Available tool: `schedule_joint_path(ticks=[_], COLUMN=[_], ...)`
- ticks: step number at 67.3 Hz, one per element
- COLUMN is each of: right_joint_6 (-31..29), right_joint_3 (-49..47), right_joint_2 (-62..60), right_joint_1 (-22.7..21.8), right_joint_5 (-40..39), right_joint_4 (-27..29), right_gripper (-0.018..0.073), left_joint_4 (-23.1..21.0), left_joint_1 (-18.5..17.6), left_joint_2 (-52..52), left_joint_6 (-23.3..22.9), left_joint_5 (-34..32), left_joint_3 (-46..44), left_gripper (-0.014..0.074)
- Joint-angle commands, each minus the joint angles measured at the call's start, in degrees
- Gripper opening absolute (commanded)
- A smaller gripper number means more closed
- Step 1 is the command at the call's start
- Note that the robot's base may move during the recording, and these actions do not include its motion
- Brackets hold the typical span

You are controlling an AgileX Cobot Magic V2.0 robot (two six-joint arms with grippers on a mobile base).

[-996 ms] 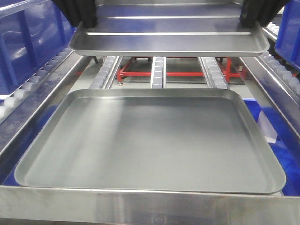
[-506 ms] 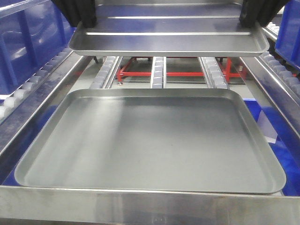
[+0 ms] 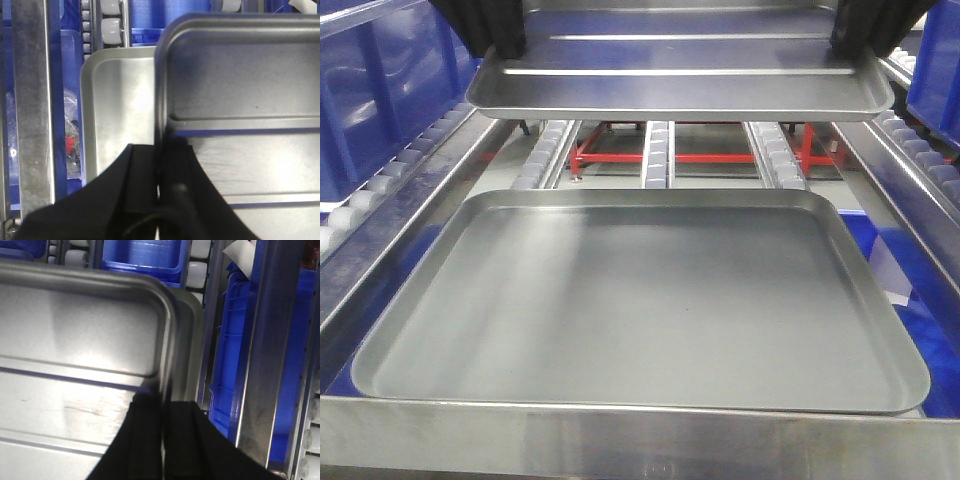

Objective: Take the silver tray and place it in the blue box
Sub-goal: 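Lift the silver tray with both grippers out of the larger tray, then hold the tray in both grippers while the base turns away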

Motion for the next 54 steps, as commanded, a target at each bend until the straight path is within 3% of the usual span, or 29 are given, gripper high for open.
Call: schedule_joint_path(ticks=[1, 54], right_joint_6=[-1.05, -1.05], right_joint_3=[-2.21, -2.21], right_joint_2=[-2.56, -2.56], right_joint_1=[-0.14, -0.14], right_joint_5=[-1.66, -1.71], right_joint_4=[-3.37, -3.37], right_gripper=[0.0059, 0.0059], left_joint_4=[3.21, 3.21], left_joint_1=[-0.30, -0.30], left_joint_2=[-2.93, -2.93], left_joint_6=[0.62, 0.62], left_joint_5=[0.33, 0.33], left_joint_3=[-1.86, -1.86], left_gripper=[-0.0098, -0.0098])
